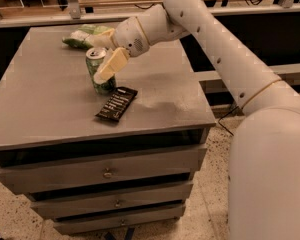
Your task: Move green can near rxbar chocolate
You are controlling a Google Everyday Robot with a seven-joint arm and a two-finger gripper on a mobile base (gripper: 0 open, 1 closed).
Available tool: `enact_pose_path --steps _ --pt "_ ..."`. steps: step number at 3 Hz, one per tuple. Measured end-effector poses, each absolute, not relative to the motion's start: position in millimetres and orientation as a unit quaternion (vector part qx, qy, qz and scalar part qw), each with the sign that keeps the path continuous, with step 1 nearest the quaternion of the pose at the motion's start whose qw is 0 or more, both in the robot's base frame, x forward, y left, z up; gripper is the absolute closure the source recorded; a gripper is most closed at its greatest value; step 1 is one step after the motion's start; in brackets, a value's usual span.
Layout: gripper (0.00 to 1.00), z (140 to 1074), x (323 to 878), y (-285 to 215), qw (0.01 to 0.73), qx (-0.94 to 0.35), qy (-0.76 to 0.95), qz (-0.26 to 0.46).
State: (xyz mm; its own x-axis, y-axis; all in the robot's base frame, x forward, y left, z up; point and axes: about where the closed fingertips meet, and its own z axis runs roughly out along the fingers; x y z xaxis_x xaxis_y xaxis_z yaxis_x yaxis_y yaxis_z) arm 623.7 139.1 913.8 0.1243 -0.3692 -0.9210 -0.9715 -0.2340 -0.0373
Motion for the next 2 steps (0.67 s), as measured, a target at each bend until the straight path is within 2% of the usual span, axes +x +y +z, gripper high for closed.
enact_pose_path --steps 1,2 --pt "0.0 914.4 631.9 129.9 0.361 -0.656 0.519 0.412" --pt "0.0 908.4 659.4 84.4 0.369 -0.642 0.572 0.353"
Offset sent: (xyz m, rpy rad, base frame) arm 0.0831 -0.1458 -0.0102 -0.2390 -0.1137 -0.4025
